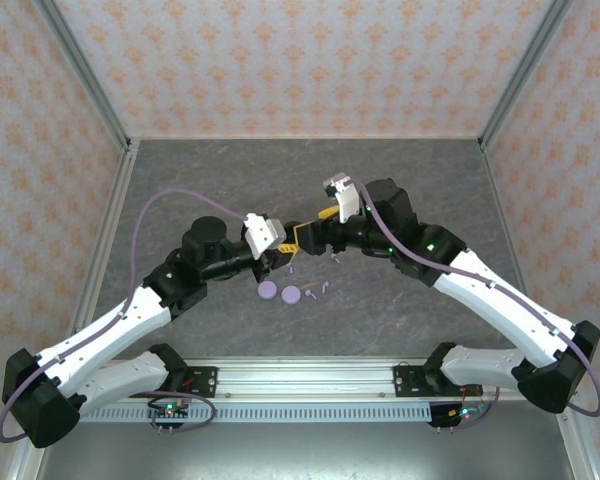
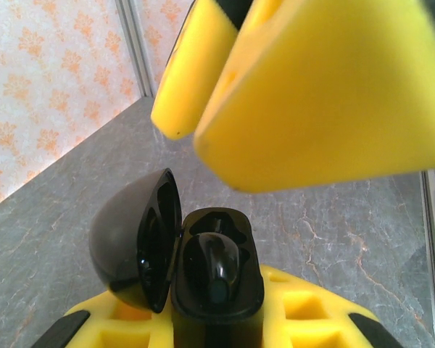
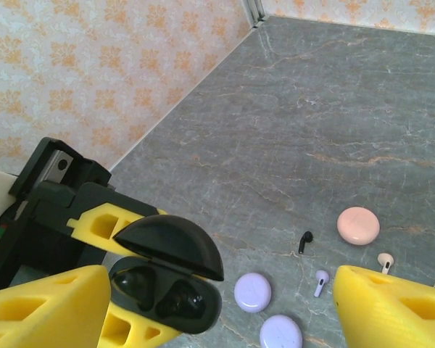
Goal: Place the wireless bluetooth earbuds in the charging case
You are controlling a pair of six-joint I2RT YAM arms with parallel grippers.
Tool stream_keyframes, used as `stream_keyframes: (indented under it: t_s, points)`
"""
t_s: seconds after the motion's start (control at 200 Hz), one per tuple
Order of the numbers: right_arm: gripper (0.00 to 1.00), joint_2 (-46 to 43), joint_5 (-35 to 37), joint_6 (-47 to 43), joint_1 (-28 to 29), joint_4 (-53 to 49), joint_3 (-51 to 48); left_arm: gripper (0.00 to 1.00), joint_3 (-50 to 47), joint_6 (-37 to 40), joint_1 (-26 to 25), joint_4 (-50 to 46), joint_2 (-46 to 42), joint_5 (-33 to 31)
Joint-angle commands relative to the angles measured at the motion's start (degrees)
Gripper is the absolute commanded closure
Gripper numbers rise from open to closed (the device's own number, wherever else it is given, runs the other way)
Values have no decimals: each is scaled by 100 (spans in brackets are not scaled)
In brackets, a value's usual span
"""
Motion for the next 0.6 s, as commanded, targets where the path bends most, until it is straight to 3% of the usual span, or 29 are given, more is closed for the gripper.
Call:
stream_keyframes:
  t_s: [0.0, 0.27, 0.465, 0.596]
  points:
    - [19, -122, 102, -102, -34, -123, -31, 100, 203, -2, -41, 87, 11, -94]
    - [18, -195, 257, 58, -80, -45, 24, 100, 194, -125, -40, 128, -17, -103]
    - [16, -297, 358, 789, -683, 61, -193, 100, 57, -360, -40, 92, -172, -169]
    - [20, -31, 318, 1205, -1051, 75, -333, 100, -78, -465, -46, 57, -378, -136]
